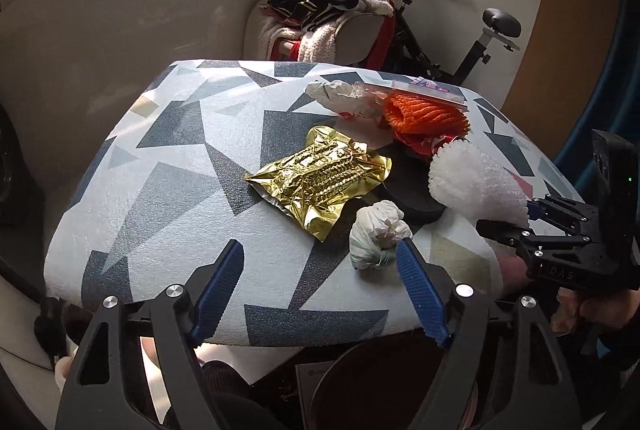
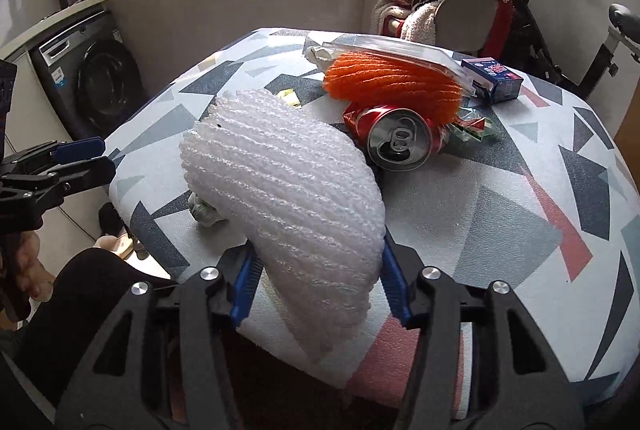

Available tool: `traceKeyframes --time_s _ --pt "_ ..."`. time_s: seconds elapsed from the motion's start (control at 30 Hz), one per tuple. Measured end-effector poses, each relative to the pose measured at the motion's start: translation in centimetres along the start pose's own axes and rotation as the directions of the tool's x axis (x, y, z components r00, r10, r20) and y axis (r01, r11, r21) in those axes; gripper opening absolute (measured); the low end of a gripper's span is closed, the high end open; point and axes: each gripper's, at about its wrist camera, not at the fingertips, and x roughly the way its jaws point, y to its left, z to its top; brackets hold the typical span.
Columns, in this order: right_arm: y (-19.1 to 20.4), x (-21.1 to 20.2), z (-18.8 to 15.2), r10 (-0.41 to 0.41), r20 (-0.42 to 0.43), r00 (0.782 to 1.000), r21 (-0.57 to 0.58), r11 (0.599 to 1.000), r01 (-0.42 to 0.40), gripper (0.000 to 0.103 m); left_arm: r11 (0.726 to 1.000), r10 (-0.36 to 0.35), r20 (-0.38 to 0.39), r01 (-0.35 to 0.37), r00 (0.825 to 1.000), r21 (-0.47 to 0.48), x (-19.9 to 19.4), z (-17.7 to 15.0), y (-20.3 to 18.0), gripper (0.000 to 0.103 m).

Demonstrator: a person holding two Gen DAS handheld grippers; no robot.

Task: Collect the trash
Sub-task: 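Grasp the white foam net sleeve with right gripper while left grasps white tissue ball, then carry both items to the brown bin while right gripper opens dropping the foam net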

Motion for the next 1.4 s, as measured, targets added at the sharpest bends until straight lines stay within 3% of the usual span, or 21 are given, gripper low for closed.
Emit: traceKeyframes --time_s 0.17,0.23,0.37,0.6,0.93,1.23,1.4 --pt "-2.9 -1.6 -0.3 -0.052 0.047 0.998 0.163 0.986 0.044 0.054 0.996 -0.076 -0.051 0.078 0.996 0.041 3.2 -0.1 -2.4 0.061" --pt "-3.4 -2.1 -0.6 -0.068 0.052 0.996 0.181 0.982 0.058 0.054 0.995 -0.079 -0.060 0.082 0.995 0.057 4.4 0.1 -2.9 0.058" --pt "-4.0 -2.9 -1.3 -0.088 0.065 0.994 0.191 0.979 0.074 0.054 0.994 -0.113 -0.089 0.113 0.990 0.002 6.6 0.7 -2.5 0.056" --pt "-4.4 -3.1 -2.3 -0.089 0.066 0.994 0.230 0.971 0.072 0.054 0.995 -0.094 -0.144 0.096 0.985 0.003 9.7 0.9 -3.2 0.046" --pt "-3.7 -3.5 -3.1 -0.079 0.066 0.995 0.238 0.969 0.061 0.054 0.990 -0.129 -0.137 0.135 0.982 0.041 8.7 0.0 -3.8 0.039" --pt "-1.7 -4.7 -5.0 -0.067 0.055 0.996 0.225 0.973 0.053 0.054 0.985 -0.160 -0.103 0.166 0.982 0.047 4.0 -2.7 -4.7 0.039" --pt "-0.4 -5.1 -7.2 -0.019 0.020 1.000 0.255 0.967 0.014 0.054 0.986 -0.159 -0.076 0.163 0.984 0.047 0.8 -4.5 -4.6 0.039"
